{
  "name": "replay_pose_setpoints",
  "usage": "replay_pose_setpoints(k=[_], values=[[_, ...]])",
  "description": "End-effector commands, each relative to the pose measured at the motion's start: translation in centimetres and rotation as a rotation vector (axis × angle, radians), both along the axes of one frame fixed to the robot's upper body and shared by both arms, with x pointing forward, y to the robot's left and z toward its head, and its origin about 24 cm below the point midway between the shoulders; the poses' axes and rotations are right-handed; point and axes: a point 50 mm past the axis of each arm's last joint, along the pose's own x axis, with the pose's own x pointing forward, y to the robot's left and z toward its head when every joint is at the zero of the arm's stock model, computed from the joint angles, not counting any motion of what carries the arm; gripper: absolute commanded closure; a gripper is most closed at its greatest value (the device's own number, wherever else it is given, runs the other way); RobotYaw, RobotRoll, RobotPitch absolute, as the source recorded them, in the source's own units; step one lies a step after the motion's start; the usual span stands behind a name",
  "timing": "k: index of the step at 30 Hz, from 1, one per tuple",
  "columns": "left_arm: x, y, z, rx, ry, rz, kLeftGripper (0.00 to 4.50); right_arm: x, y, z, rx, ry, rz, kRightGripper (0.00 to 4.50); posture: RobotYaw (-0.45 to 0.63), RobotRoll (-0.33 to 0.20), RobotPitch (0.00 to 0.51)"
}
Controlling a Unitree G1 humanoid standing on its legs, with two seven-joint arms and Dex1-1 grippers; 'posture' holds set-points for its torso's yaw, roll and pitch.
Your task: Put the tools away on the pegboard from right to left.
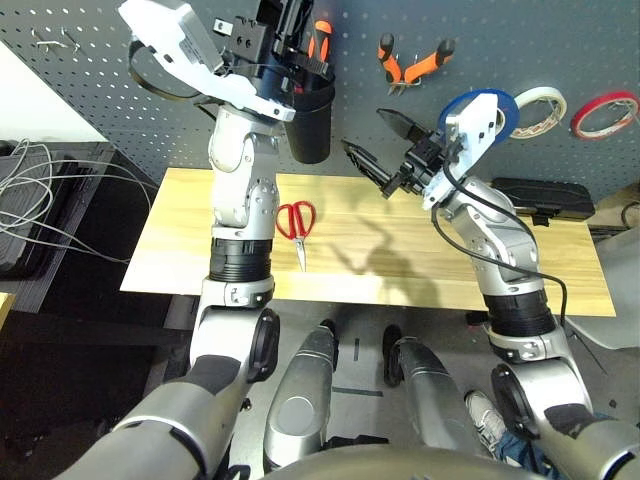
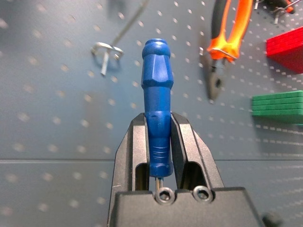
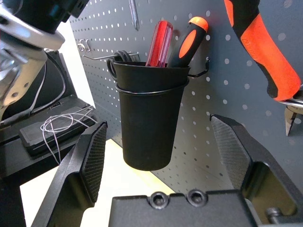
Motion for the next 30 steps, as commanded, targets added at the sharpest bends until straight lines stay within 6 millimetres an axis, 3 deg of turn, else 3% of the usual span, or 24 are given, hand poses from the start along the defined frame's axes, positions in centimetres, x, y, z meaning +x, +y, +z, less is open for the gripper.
replay_pose_setpoints(k=[1,6,9,13,18,24,27,30], values=[[0.5,0.2,-0.6,0.018,0.003,0.028,3.97,-0.1,0.1,-0.2,0.005,0.004,0.008,0.0,0.15,0.0,0.274],[2.1,-0.3,-3.5,0.109,0.148,0.057,3.97,-0.1,0.1,-0.2,0.005,0.004,0.005,0.0,0.15,0.0,0.274],[1.9,-0.6,-4.0,0.129,0.15,0.058,2.99,-0.1,0.0,-0.2,0.005,0.003,0.002,0.0,0.14,0.0,0.274],[-0.2,-1.6,-3.0,0.142,0.03,-0.013,1.63,-0.3,-0.4,-0.5,-0.005,0.016,-0.011,0.0,0.14,0.0,0.277],[-3.7,-3.8,-4.4,0.402,-0.143,-0.045,0.02,-0.6,-1.9,-2.4,-0.043,0.069,-0.047,0.0,0.14,0.0,0.281],[-5.1,-5.0,-9.0,0.576,-0.05,-0.132,0.02,-0.8,-4.8,-6.0,-0.12,0.183,-0.143,0.0,0.13,0.0,0.283],[-5.2,-5.2,-12.1,0.649,0.069,-0.189,0.02,-0.9,-6.2,-8.1,-0.167,0.266,-0.197,0.0,0.13,0.0,0.288],[-5.0,-5.1,-13.9,0.672,0.153,-0.198,0.02,-1.1,-7.0,-9.2,-0.191,0.308,-0.221,0.0,0.13,0.0,0.294]])
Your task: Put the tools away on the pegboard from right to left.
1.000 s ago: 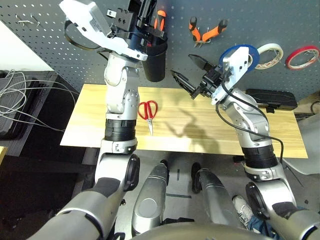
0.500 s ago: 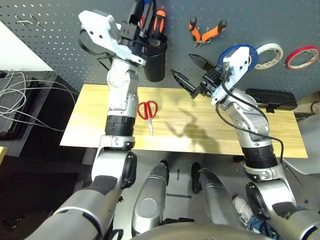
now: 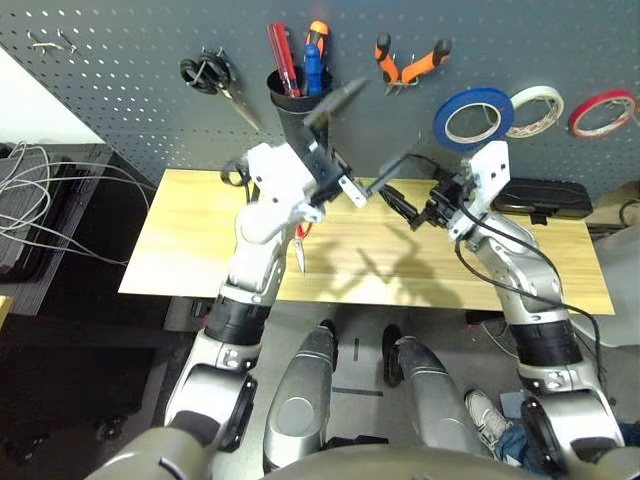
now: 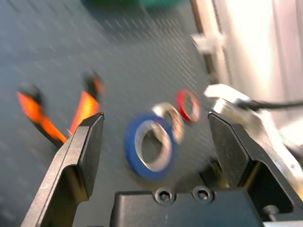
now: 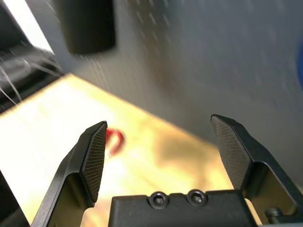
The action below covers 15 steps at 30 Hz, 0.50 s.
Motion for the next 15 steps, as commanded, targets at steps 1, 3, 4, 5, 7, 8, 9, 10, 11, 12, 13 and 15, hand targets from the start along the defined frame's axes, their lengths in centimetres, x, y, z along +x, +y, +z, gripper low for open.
replay_pose_setpoints(k=[1,3,4,5,7,8,9,10,11,12,13,15], values=[[0.3,-0.3,-2.9,0.074,0.13,0.006,0.02,-0.2,-1.0,-1.7,-0.028,0.072,-0.039,0.0,0.13,0.0,0.296],[0.5,-0.3,-4.3,0.117,0.191,0.009,0.02,-0.2,-1.2,-2.1,-0.041,0.088,-0.05,0.0,0.13,0.0,0.298],[0.9,-0.2,-5.2,0.128,0.235,0.032,0.02,-0.2,-1.3,-2.3,-0.044,0.095,-0.058,0.0,0.12,0.0,0.303],[1.1,-0.1,-5.7,0.131,0.258,0.049,0.02,-0.2,-1.3,-2.4,-0.044,0.099,-0.063,0.0,0.12,0.0,0.304],[1.5,0.0,-6.5,0.124,0.307,0.077,0.02,-0.2,-1.3,-2.5,-0.045,0.106,-0.07,0.0,0.12,0.0,0.307],[1.6,0.0,-6.7,0.13,0.32,0.081,0.02,-0.1,-1.2,-2.6,-0.051,0.111,-0.071,0.0,0.12,0.0,0.308],[1.7,0.0,-6.8,0.135,0.328,0.083,0.02,-0.1,-1.2,-2.7,-0.055,0.114,-0.072,0.0,0.12,0.0,0.308],[2.2,0.1,-7.3,0.142,0.37,0.118,0.02,-0.1,-1.1,-2.9,-0.069,0.124,-0.073,0.0,0.12,0.0,0.31],[2.6,0.3,-7.6,0.143,0.405,0.143,0.02,-0.1,-1.0,-3.1,-0.085,0.138,-0.073,0.0,0.12,0.0,0.311],[2.9,0.5,-8.1,0.153,0.451,0.174,0.02,0.0,-1.0,-3.2,-0.1,0.147,-0.071,0.0,0.12,0.0,0.311],[3.3,0.7,-8.7,0.166,0.491,0.205,0.02,0.0,-0.9,-3.4,-0.114,0.16,-0.072,0.0,0.12,0.0,0.312],[3.9,1.1,-9.6,0.176,0.565,0.261,0.02,0.0,-0.8,-3.6,-0.137,0.185,-0.075,0.0,0.12,0.0,0.312]])
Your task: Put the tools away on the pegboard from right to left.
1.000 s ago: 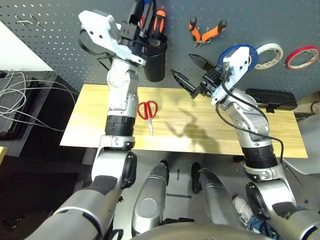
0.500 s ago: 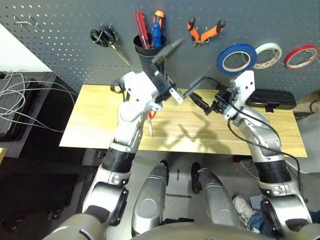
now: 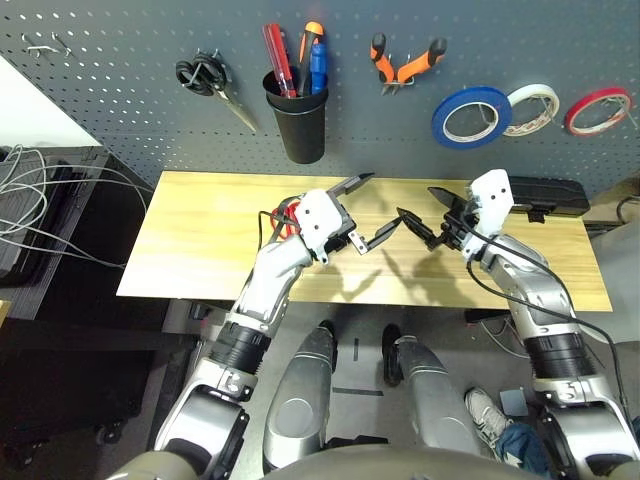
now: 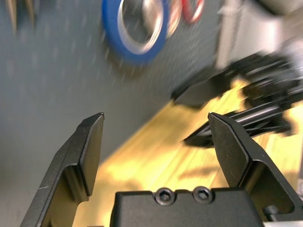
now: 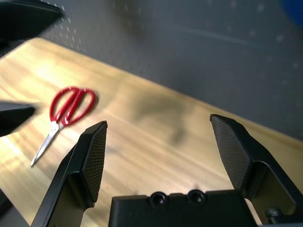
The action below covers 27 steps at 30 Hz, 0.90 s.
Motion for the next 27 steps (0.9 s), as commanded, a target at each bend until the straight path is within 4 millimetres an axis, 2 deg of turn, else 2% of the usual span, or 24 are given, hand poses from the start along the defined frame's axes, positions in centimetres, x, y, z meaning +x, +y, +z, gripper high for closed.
replay_pose_setpoints(k=[1,6,10,15,19,24,27], values=[[0.8,1.0,-2.7,0.052,0.169,0.118,0.02,-0.2,0.2,-1.2,-0.051,0.077,-0.004,0.0,0.12,0.0,0.312],[2.3,2.4,-4.6,0.092,0.284,0.254,0.02,-0.1,0.4,-1.0,-0.068,0.104,0.003,0.0,0.12,0.0,0.312],[3.5,5.3,-6.0,0.056,0.383,0.479,0.02,-0.1,1.0,-0.6,-0.061,0.107,0.022,0.0,0.11,0.0,0.313],[4.4,9.2,-6.4,0.013,0.405,0.717,0.02,-0.4,1.9,-0.2,-0.053,0.115,0.053,0.0,0.1,0.0,0.314],[4.4,11.7,-6.7,0.015,0.413,0.839,0.02,-0.5,2.4,0.1,-0.047,0.115,0.066,0.0,0.09,0.0,0.315],[3.9,13.1,-7.5,0.042,0.43,0.892,0.02,-0.4,2.7,0.5,-0.046,0.104,0.081,0.0,0.09,0.0,0.315],[3.3,13.2,-8.5,0.067,0.466,0.9,0.02,-0.3,3.0,1.0,-0.043,0.096,0.089,0.0,0.09,0.0,0.314]])
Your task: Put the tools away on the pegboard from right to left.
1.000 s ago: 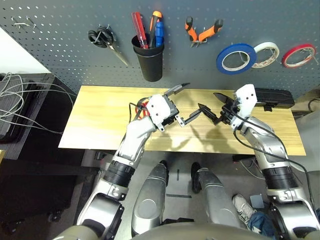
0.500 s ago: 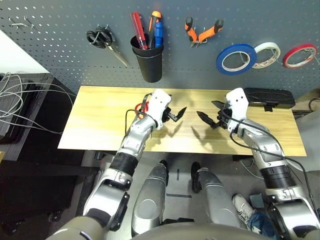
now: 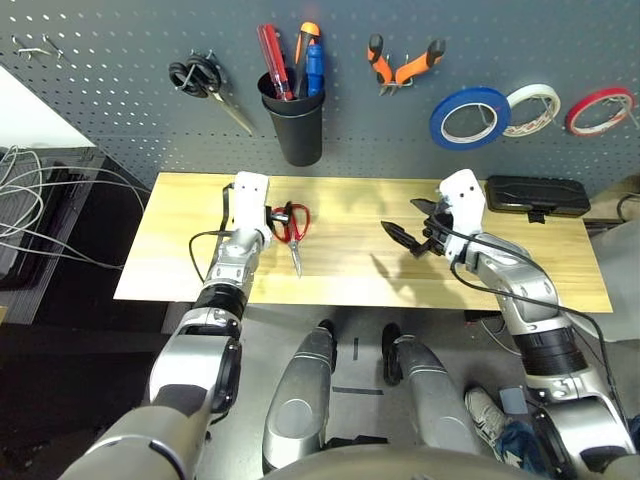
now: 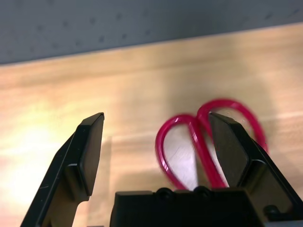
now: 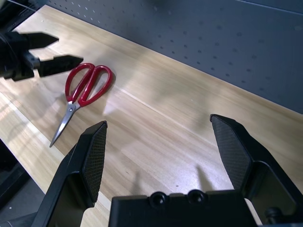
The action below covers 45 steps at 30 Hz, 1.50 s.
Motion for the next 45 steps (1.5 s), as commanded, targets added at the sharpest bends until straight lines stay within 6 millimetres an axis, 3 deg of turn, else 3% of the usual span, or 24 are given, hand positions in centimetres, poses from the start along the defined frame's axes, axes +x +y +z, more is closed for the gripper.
replay_pose_setpoints(k=[1,8,16,24,28,34,38,45], values=[[-1.1,0.2,-2.0,0.015,0.074,0.012,0.02,-0.2,0.7,0.3,0.004,0.003,0.031,0.0,0.09,0.0,0.314],[-2.2,0.1,-4.0,0.046,0.169,0.024,0.02,-0.3,1.4,1.3,0.017,-0.016,0.054,0.0,0.08,0.0,0.313],[-4.7,-0.6,-7.5,0.035,0.437,-0.051,0.02,-0.6,2.1,2.2,0.033,-0.019,0.105,0.0,0.07,0.0,0.302],[-5.0,-0.5,-7.8,-0.031,0.477,-0.009,2.59,-0.6,2.3,2.3,0.03,-0.01,0.123,0.0,0.07,0.0,0.296],[-5.5,-0.9,-8.4,-0.076,0.522,-0.029,2.76,-0.5,2.3,2.2,0.024,-0.007,0.127,0.0,0.07,0.0,0.294],[-4.8,-1.0,-7.4,-0.101,0.394,-0.04,2.77,-0.4,2.6,2.8,0.041,-0.03,0.142,0.0,0.07,0.0,0.291],[-4.1,-1.2,-5.2,-0.129,0.157,-0.075,2.78,-0.5,3.2,3.6,0.077,-0.059,0.176,0.0,0.08,0.0,0.287],[-5.7,0.0,-2.3,-0.072,-0.15,-0.083,2.78,-0.6,3.6,4.4,0.105,-0.083,0.211,0.0,0.09,0.0,0.285]])
